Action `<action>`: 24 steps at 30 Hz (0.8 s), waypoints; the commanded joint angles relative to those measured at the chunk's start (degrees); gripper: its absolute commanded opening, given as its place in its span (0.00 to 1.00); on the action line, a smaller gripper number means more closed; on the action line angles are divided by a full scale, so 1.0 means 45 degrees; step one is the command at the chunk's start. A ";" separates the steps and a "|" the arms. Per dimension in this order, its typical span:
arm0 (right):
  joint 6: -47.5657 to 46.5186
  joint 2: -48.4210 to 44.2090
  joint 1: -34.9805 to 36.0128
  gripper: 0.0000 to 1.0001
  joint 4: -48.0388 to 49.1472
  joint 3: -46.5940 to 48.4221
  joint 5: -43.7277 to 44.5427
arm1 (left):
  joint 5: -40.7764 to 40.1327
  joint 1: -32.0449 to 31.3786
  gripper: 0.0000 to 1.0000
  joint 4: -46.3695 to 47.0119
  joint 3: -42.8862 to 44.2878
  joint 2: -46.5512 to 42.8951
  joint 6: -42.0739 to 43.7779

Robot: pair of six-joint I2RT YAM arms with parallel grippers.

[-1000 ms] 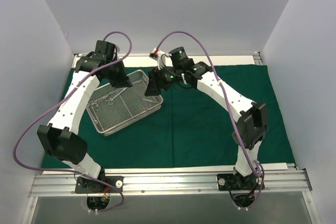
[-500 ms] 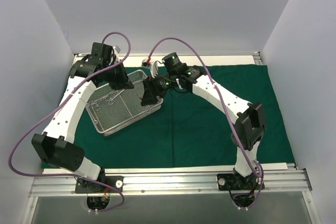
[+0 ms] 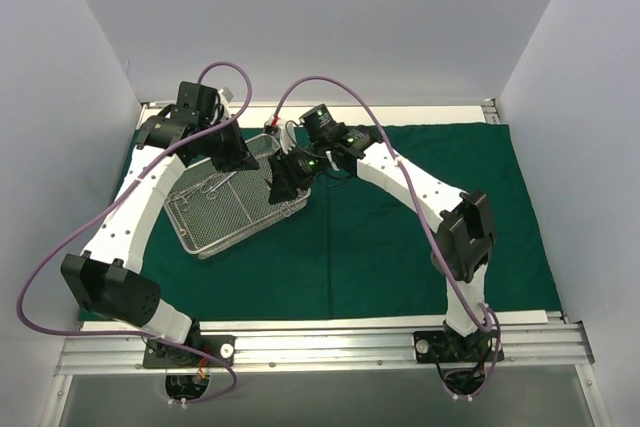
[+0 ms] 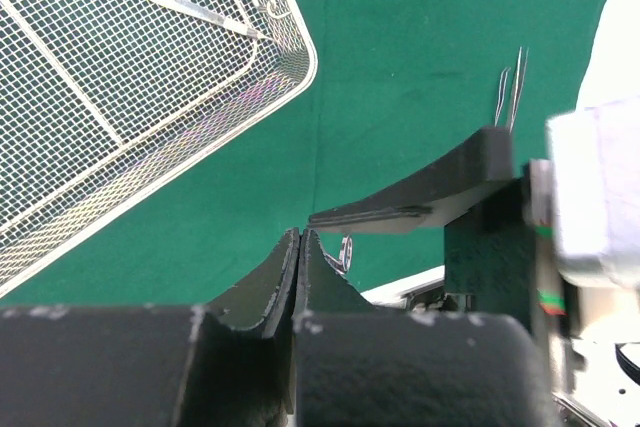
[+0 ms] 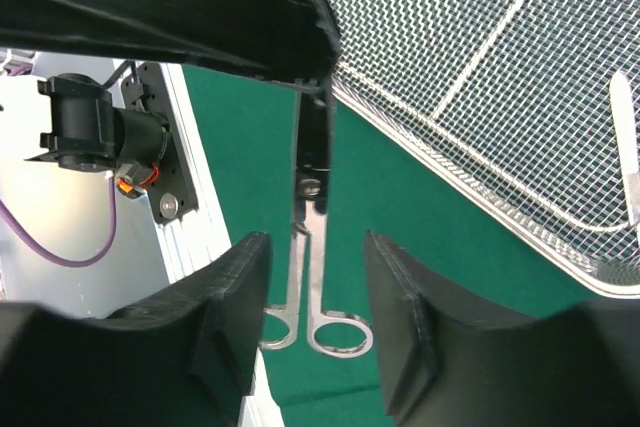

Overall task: Open and lay out the surgical kit
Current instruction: Place the medical item in the surgical kit.

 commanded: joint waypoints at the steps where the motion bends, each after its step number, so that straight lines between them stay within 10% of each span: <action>1: -0.0196 0.0068 0.0082 0.41 -0.0381 0.0518 0.0164 | 0.0303 -0.0095 0.02 0.0685 0.0043 -0.0334 -0.0101; 5: -0.0022 0.0088 0.0062 0.28 -0.0284 0.0460 0.0301 | 0.0303 -0.0095 0.02 0.0704 -0.0055 -0.0295 -0.0101; 7: 0.0097 0.0146 0.0082 0.00 -0.0225 0.0440 0.0341 | 0.0497 -0.0076 0.02 0.0782 -0.0133 -0.0256 -0.0120; 14: 0.0585 -0.0049 -0.0462 0.00 -0.0712 -0.0106 0.2291 | -0.0026 0.0646 0.59 0.0237 -0.0173 0.0017 0.0365; 24: 0.1385 -0.1941 -0.4657 0.00 -0.2060 -0.3853 0.6257 | -0.0090 0.1643 0.63 0.0898 -0.1069 -0.0256 0.1169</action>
